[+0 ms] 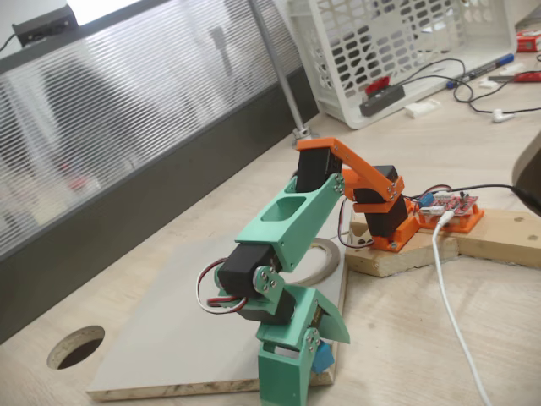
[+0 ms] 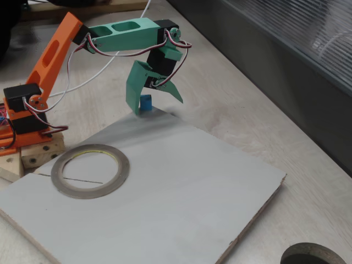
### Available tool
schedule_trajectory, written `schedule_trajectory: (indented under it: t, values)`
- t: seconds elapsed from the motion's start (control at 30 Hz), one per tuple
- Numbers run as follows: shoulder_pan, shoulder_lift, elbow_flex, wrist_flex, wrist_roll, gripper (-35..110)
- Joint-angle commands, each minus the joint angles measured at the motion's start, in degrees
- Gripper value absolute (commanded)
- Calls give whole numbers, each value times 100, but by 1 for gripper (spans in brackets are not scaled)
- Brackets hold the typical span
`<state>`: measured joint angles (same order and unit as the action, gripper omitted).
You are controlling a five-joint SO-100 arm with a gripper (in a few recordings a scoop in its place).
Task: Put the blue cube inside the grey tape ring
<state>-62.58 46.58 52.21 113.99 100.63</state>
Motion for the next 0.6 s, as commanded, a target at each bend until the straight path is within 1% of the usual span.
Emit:
schedule_trajectory:
  t: [0.0, 0.37, 0.47, 0.57]
  values:
    - [-62, 114, -18, 141, 97, 101]
    - [-53, 316, 35, 132, 44, 100]
    - [-53, 360, 35, 123, 44, 91]
    - [-53, 369, -18, -141, 62, 77]
